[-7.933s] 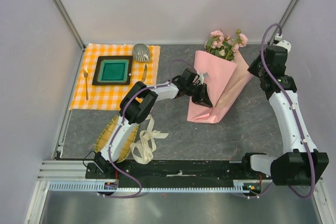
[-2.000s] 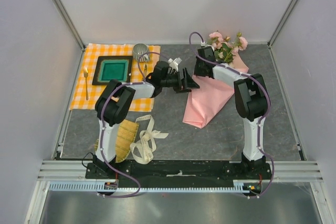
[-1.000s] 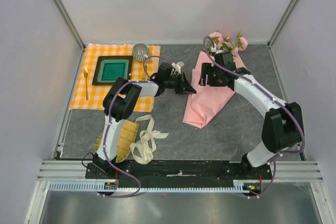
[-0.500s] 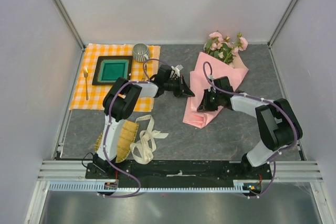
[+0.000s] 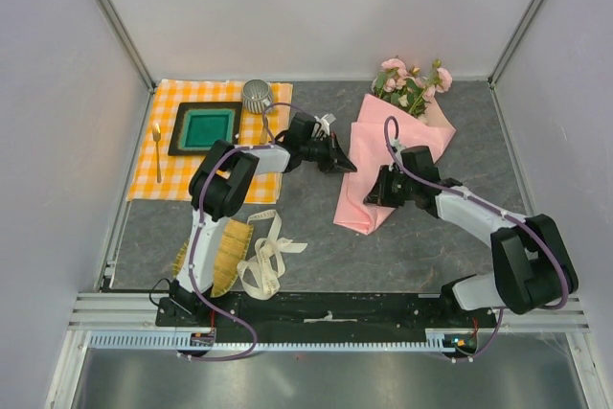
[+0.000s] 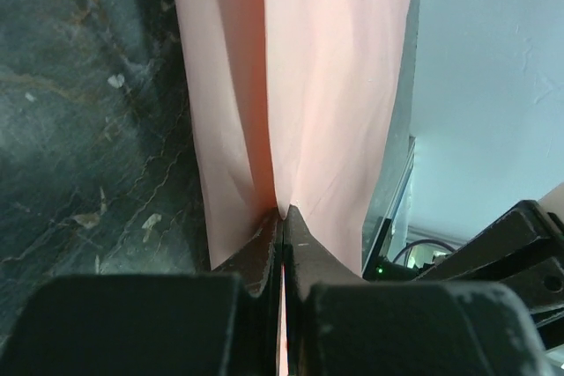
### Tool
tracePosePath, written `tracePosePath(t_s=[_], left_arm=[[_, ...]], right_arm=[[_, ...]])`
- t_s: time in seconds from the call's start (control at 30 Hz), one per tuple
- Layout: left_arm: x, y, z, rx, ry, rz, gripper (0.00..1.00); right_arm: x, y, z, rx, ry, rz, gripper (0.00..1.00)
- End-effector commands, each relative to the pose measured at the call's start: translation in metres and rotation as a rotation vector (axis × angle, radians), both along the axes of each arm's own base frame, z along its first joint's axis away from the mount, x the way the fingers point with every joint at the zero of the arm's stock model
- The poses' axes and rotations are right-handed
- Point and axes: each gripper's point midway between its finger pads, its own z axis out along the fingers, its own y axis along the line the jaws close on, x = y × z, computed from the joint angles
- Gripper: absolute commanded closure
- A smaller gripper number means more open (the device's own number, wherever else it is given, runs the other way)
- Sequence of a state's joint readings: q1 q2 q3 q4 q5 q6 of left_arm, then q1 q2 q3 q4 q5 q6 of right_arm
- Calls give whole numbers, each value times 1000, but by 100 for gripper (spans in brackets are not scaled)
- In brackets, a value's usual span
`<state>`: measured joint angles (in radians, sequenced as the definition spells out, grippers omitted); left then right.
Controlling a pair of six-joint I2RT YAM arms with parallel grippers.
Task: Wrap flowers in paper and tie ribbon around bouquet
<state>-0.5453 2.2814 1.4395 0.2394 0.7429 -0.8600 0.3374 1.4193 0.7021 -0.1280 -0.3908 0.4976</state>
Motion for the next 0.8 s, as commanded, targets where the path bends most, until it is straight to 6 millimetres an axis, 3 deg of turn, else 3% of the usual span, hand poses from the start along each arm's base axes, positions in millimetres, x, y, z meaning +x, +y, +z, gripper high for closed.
tracePosePath(t_s=[0.0, 0.2, 0.3, 0.43, 0.53, 0.63, 0.77], left_arm=[[15, -6, 16, -22, -77, -21, 98], [22, -10, 12, -13, -70, -22, 98], [23, -10, 8, -4, -64, -29, 98], [22, -7, 1, 20, -61, -27, 98], [23, -4, 1, 28, -66, -17, 98], [27, -1, 3, 38, -78, -4, 98], [30, 0, -1, 44, -68, 2, 98]], right_arm=[[-12, -9, -7, -21, -19, -9, 87], [-41, -14, -50, -19, 79, -14, 97], [-39, -14, -36, -17, 52, -11, 100], [-18, -16, 7, -35, -42, -26, 97], [-13, -16, 17, -53, -59, -19, 93], [-10, -10, 11, -31, -49, 0, 89], [-15, 3, -15, 11, 15, 25, 88]])
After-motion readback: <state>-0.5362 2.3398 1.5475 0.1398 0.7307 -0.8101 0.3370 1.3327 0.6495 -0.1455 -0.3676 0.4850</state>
